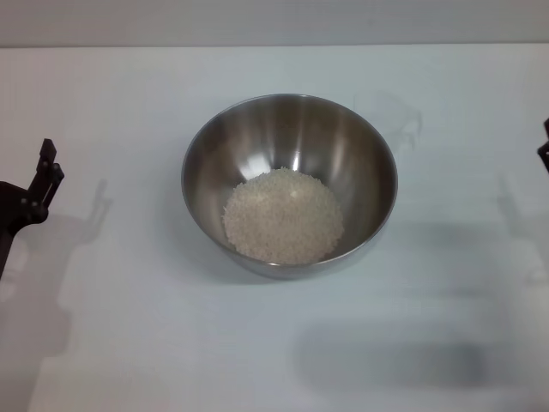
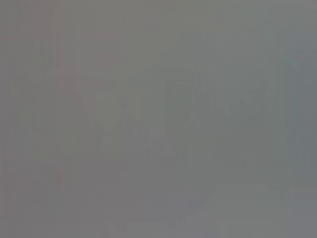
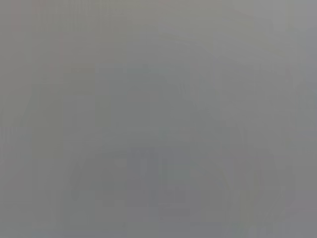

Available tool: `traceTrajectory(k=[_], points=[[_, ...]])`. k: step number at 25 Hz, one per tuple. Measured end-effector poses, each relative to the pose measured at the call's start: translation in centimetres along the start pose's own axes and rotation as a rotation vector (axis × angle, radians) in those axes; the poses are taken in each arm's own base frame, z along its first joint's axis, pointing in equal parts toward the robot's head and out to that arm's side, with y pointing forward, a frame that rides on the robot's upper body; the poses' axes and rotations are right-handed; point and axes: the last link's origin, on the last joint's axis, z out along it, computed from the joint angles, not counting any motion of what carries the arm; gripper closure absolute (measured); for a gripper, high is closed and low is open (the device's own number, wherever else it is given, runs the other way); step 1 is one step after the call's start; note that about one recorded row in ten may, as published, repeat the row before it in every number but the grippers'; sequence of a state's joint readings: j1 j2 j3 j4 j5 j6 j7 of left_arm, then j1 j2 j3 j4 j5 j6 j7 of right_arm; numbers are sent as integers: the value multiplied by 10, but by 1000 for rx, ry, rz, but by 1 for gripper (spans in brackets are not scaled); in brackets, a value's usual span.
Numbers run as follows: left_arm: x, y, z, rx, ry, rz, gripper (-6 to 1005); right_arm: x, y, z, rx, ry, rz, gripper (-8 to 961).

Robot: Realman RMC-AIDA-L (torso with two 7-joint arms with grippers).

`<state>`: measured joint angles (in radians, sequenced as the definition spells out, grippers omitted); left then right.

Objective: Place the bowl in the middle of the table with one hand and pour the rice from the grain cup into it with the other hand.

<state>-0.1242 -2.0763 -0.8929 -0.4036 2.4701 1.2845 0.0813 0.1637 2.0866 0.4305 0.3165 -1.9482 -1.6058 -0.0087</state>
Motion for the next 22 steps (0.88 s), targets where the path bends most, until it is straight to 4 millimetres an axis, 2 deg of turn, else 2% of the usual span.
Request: traceTrajectory(k=[7, 22], points=[[0, -1, 0, 4, 3, -1, 186, -3, -3, -1, -9, -19, -22, 113], [-5, -5, -2, 2, -25, 22, 186, -4, -5, 9, -24, -36, -52, 113]])
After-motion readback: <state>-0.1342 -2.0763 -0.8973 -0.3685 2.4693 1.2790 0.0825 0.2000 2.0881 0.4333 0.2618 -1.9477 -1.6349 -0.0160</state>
